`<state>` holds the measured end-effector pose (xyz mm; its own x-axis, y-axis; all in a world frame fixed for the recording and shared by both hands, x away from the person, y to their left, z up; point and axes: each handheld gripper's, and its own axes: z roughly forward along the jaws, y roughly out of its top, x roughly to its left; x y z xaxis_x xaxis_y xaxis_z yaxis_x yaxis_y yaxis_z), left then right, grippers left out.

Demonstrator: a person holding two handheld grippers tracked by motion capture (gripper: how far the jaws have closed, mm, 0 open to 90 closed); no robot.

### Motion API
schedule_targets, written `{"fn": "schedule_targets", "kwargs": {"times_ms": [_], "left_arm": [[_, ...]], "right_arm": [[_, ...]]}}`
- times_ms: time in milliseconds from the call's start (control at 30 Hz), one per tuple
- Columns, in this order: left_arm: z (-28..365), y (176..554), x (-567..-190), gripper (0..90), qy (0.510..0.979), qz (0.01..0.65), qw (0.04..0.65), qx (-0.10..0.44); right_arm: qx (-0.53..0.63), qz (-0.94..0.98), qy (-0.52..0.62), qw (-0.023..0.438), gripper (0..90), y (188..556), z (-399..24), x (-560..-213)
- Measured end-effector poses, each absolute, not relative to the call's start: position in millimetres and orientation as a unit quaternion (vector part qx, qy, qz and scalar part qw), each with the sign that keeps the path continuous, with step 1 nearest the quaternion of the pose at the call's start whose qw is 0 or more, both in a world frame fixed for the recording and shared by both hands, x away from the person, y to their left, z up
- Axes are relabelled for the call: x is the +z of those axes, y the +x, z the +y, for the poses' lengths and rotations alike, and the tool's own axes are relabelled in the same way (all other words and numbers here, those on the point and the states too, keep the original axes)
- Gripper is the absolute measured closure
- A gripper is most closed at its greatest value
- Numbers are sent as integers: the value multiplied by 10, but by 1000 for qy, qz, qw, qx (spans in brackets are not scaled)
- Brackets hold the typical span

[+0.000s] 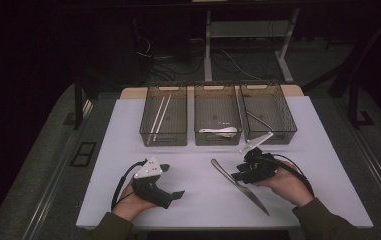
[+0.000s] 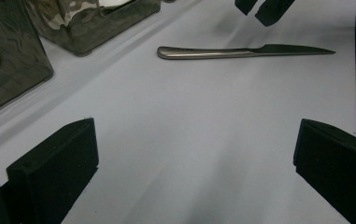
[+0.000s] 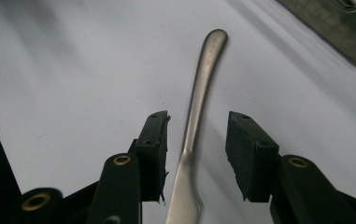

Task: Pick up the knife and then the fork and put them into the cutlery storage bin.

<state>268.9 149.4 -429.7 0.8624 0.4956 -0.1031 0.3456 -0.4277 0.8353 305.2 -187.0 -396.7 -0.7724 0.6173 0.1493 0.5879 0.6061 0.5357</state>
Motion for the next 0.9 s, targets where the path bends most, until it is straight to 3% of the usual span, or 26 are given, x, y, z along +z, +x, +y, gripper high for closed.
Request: {"fn": "schedule_targets", "kwargs": {"times_ms": [567, 900], "left_arm": [[1493, 2688, -4296, 0, 841, 249, 473, 79], [1491, 2686, -4295, 0, 841, 249, 474, 78]], "right_arm": [[195, 918, 344, 11, 655, 3162, -1569, -4192], [135, 933, 331, 36, 722, 3208, -1446, -4211]]}}
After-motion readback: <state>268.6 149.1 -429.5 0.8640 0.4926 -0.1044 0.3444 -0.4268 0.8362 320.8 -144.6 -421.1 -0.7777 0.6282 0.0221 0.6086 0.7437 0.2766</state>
